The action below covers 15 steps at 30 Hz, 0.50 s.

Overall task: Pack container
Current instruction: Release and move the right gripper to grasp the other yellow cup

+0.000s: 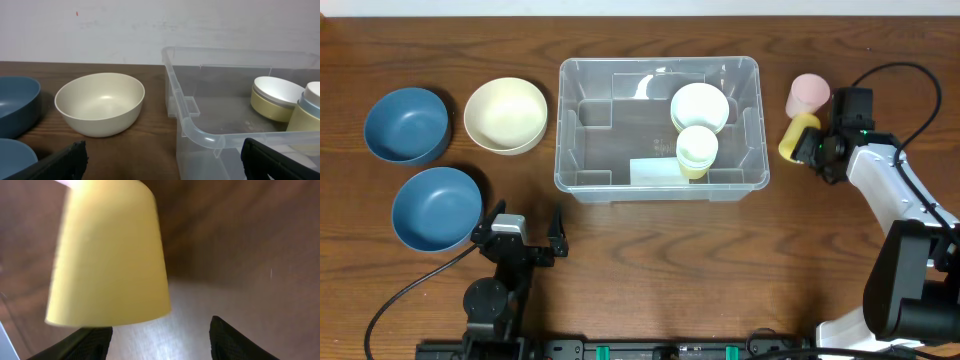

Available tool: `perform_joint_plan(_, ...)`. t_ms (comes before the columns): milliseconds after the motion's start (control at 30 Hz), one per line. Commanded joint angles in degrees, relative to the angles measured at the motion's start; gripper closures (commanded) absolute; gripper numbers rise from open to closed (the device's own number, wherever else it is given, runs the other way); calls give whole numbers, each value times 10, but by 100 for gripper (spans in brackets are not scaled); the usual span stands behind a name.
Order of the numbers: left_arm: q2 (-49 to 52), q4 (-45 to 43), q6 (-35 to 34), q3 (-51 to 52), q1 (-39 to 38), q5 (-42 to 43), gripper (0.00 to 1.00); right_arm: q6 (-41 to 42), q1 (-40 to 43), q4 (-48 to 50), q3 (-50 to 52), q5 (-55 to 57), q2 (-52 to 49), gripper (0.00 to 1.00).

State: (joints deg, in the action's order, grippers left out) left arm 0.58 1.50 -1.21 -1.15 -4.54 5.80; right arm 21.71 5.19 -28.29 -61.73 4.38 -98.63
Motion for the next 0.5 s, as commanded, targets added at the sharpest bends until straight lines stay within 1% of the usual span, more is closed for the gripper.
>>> perform_joint_plan(0,-3,20,8,9,3,9,2,-23,5,34,0,16,-3,37)
perform_joint_plan(133,-3,21,8,9,3,9,2,-27,5,70,0,16,-21,39)
perform_joint_plan(267,-3,20,8,9,3,9,2,-36,4,89,0,16,-53,47)
perform_joint_plan(400,-3,20,8,9,3,9,2,-40,4,110,0,17,-89,47)
perform_joint_plan(467,-3,20,8,9,3,9,2,-43,4,125,0,17,-105,46)
